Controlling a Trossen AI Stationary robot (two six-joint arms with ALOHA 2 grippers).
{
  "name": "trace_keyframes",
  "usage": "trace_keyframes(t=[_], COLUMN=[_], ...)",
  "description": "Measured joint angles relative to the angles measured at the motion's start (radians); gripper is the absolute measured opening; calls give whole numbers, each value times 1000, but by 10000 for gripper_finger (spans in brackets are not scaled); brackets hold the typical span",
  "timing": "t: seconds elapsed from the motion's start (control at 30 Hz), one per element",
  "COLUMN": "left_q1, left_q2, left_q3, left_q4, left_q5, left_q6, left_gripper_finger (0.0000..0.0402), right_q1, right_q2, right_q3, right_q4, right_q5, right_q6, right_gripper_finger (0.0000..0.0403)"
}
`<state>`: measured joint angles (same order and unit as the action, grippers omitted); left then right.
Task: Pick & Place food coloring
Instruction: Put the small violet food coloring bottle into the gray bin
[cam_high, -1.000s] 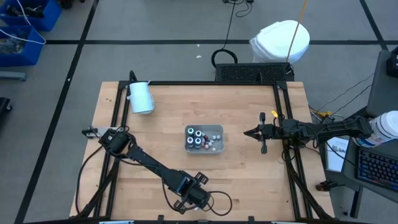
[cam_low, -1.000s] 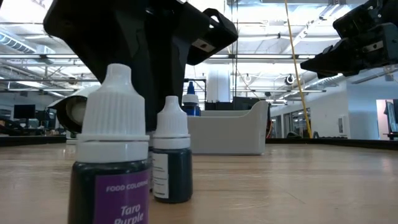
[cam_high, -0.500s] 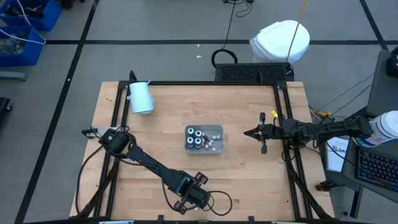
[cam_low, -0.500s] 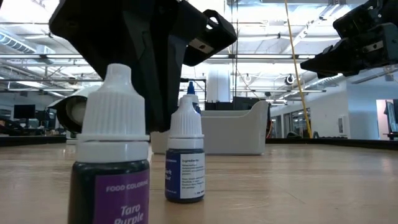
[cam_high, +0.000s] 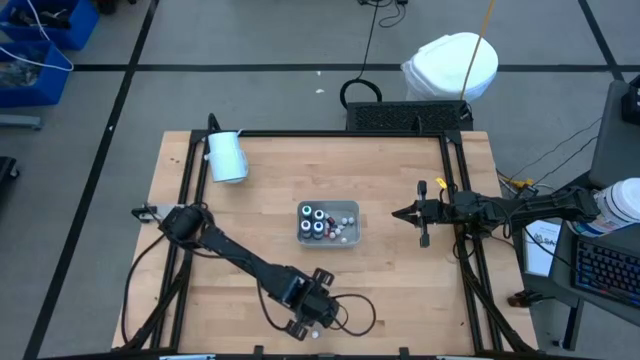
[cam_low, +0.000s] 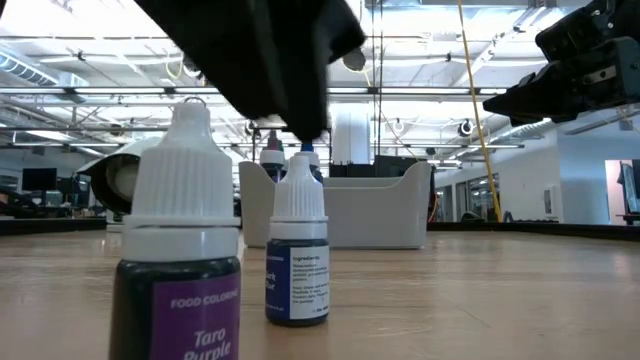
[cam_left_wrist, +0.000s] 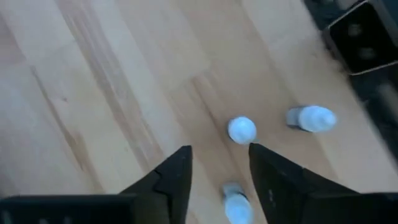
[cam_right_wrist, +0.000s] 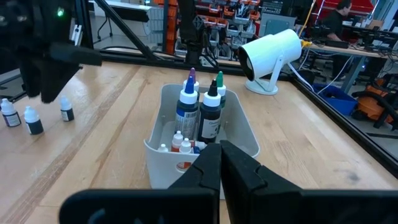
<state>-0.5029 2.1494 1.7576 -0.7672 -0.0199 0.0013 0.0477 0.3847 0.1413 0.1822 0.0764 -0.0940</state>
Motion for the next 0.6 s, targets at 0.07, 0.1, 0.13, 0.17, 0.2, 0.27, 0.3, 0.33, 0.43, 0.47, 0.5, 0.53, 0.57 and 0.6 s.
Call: trace_keyframes(t=[0.07, 0.1, 0.13, 0.17, 0.2, 0.27, 0.3, 0.33, 0.43, 0.47, 0.5, 0.53, 0.57, 0.6], left_q1=[6, 8, 8, 8, 6, 3, 1, -2, -7, -9, -10, -11, -13, -16], left_q2=[-15, -19, -21, -21, -21, -17, -15, -12, -10, -10, -10, -10, -10, -9], left_q3=[0, 0, 0, 0, 0, 0, 0, 0, 0, 0, 0, 0, 0, 0], left_q4=[-29, -48, -70, -94, -114, -132, -124, -120, -113, -110, -109, -110, -110, -108], left_q5=[47, 65, 71, 72, 72, 72, 72, 72, 72, 71, 69, 67, 66, 64], left_q6=[-36, -57, -74, -92, -103, -109, -109, -108, -88, -80, -73, -68, -63, -61], left_gripper_finger=[179, 186, 193, 200, 205, 214, 218, 220, 218, 215, 212, 209, 205, 201], right_q1=[0, 0, 0, 0, 0, 0, 0, 0, 0, 0, 0, 0, 0, 0], right_q2=[0, 0, 0, 0, 0, 0, 0, 0, 0, 0, 0, 0, 0, 0], right_q3=[0, 0, 0, 0, 0, 0, 0, 0, 0, 0, 0, 0, 0, 0], right_q4=[0, 0, 0, 0, 0, 0, 0, 0, 0, 0, 0, 0, 0, 0], right_q5=[0, 0, 0, 0, 0, 0, 0, 0, 0, 0, 0, 0, 0, 0], right_q6=[0, 0, 0, 0, 0, 0, 0, 0, 0, 0, 0, 0, 0, 0], right_gripper_finger=[0, 0, 0, 0, 0, 0, 0, 0, 0, 0, 0, 0, 0, 0])
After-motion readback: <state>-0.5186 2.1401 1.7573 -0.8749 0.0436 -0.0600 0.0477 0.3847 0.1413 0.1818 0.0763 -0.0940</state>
